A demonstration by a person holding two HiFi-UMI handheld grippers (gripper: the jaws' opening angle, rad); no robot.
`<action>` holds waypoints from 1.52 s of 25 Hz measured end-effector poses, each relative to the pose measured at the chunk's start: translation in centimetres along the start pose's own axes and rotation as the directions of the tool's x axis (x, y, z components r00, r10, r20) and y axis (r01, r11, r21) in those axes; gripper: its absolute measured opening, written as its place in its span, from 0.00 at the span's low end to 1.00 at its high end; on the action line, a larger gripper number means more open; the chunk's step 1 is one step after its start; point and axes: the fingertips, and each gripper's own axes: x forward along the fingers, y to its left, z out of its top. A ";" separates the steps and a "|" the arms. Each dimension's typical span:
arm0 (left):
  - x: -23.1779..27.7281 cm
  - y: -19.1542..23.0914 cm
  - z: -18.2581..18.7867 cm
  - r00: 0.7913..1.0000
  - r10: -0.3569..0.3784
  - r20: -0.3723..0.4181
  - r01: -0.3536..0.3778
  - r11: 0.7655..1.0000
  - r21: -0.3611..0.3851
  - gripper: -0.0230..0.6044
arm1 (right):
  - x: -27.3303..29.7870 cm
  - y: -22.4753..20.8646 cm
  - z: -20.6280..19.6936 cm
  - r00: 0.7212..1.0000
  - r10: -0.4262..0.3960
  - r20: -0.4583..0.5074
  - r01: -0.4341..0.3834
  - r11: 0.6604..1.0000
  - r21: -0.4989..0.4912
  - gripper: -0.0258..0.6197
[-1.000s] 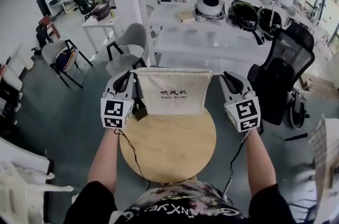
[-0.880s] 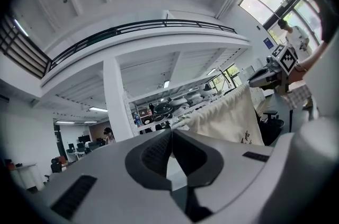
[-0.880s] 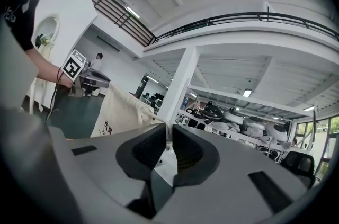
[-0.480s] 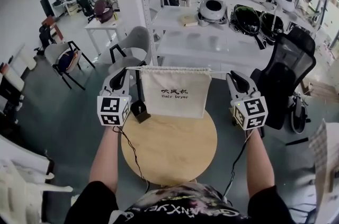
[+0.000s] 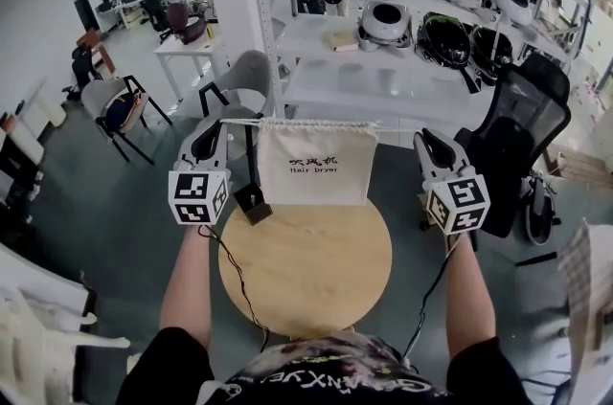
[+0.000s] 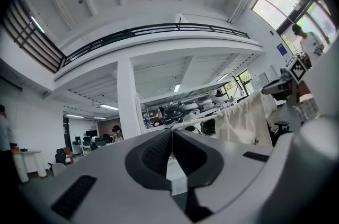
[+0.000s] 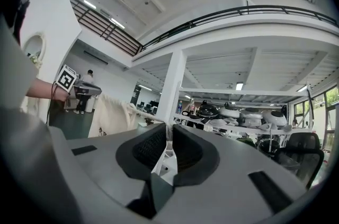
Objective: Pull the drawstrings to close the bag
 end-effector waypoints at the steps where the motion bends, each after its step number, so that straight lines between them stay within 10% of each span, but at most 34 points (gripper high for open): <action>1: 0.0 0.1 0.1 1.000 0.003 0.001 -0.003 1.000 -0.001 0.07 | 0.0 -0.1 0.0 1.000 0.000 0.001 0.000 1.000 0.006 0.10; 38: 0.2 4.6 0.9 0.999 0.040 -0.008 -0.041 0.992 -0.119 0.07 | -0.1 -4.3 -0.3 0.998 -0.041 0.050 0.028 0.972 0.235 0.10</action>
